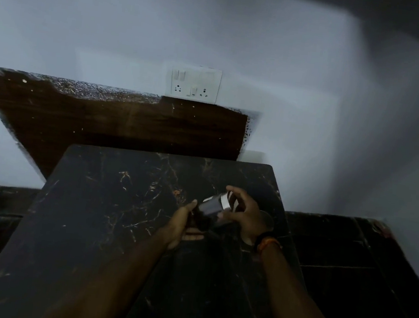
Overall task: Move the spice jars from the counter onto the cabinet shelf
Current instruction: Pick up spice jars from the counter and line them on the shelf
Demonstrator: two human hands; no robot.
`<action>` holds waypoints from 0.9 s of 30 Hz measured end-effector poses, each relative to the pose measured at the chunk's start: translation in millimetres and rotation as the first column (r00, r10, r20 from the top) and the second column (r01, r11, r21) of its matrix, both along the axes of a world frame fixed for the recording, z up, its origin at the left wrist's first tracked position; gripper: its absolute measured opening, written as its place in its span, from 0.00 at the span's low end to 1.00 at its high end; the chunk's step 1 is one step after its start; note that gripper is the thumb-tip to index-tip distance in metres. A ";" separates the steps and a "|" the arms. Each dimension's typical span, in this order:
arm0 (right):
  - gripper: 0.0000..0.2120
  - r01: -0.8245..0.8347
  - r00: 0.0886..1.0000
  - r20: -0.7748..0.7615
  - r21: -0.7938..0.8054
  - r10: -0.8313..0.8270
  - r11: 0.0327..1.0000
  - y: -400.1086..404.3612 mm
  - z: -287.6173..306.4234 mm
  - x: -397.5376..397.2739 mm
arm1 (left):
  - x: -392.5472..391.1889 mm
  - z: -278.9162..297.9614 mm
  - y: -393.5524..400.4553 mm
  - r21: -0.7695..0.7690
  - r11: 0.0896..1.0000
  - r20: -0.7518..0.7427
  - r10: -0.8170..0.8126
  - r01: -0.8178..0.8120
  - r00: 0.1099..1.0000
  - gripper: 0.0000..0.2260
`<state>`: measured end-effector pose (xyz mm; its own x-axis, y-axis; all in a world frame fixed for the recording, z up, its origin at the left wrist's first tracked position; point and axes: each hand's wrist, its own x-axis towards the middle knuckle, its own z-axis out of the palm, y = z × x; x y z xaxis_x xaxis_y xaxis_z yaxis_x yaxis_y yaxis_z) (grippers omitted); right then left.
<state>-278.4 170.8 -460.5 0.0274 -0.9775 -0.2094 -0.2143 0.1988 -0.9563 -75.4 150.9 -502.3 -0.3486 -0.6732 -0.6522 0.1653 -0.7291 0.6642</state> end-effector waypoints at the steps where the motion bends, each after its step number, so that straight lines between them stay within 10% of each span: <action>1: 0.35 -0.011 1.000 0.021 -0.008 0.011 1.000 -2.7 5.3 0.1 | -0.9 2.5 0.4 0.039 0.998 -0.094 0.048 -0.045 0.994 0.20; 10: 0.28 0.105 0.957 0.283 -0.145 -0.060 0.984 -24.6 30.4 12.2 | -0.5 39.8 2.8 0.006 0.956 -0.471 0.260 -0.292 0.843 0.23; 16: 0.40 0.279 0.865 0.454 -0.076 -0.216 0.957 -42.4 44.6 30.6 | -1.0 65.8 -2.9 -0.245 0.935 -0.426 0.135 -0.257 0.895 0.27; 27: 0.33 0.298 0.733 0.647 -0.029 -0.209 0.954 -53.2 80.0 44.6 | -6.1 91.0 -7.1 -0.356 0.909 -0.436 0.045 -0.218 0.899 0.23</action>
<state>-233.8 117.6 -380.4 -0.1435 -0.9831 -0.1133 0.4867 0.0295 -0.8730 -81.5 143.7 -411.3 -0.4142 -0.8981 -0.1481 0.5600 -0.3797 0.7364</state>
